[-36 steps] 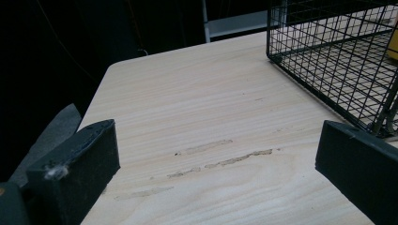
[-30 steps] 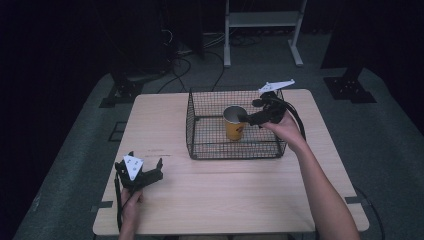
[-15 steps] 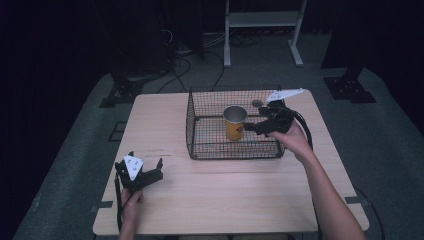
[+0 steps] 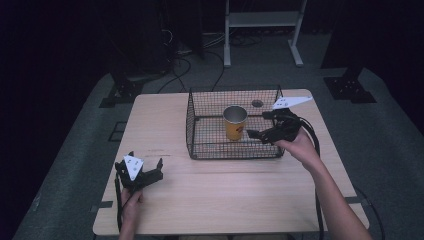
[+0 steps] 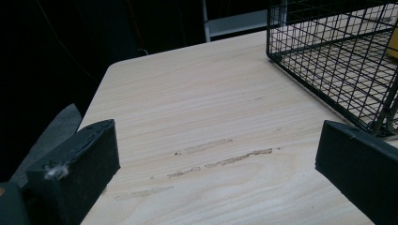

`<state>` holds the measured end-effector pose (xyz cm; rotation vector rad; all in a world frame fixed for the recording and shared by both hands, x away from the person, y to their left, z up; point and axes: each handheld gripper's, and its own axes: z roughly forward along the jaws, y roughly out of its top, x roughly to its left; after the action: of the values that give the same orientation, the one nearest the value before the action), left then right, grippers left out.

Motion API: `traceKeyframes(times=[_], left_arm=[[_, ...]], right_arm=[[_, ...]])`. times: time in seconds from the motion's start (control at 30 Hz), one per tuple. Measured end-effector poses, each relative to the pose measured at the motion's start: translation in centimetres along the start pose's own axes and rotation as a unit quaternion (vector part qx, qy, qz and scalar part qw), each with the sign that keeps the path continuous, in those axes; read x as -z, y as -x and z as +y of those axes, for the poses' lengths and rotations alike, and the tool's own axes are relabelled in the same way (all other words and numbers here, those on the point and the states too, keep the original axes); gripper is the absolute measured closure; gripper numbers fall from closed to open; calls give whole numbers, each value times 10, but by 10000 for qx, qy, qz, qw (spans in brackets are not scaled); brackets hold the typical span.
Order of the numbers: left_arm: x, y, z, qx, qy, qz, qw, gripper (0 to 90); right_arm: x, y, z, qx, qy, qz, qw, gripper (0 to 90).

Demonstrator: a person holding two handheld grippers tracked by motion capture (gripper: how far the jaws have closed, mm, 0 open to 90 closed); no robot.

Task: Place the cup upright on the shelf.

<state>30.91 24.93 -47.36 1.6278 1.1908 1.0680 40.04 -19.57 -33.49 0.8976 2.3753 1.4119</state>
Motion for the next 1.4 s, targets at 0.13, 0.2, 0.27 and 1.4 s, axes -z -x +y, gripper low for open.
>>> traceKeyframes(times=[0.13,0.2,0.27,1.4], left_arm=[[0,0,0,0,-1,-3,10000,0],[0,0,0,-6,-5,3,10000,0],[0,0,0,-10,-5,3,10000,0],[0,1,0,-22,-11,16,10000,0]], right_arm=[[4,0,-5,-33,-5,-10,10000,24],[8,-1,-10,-29,9,-13,10000,24],[9,-1,-12,-44,13,1,10000,24],[33,-5,-67,-211,-139,-142,9996,24]])
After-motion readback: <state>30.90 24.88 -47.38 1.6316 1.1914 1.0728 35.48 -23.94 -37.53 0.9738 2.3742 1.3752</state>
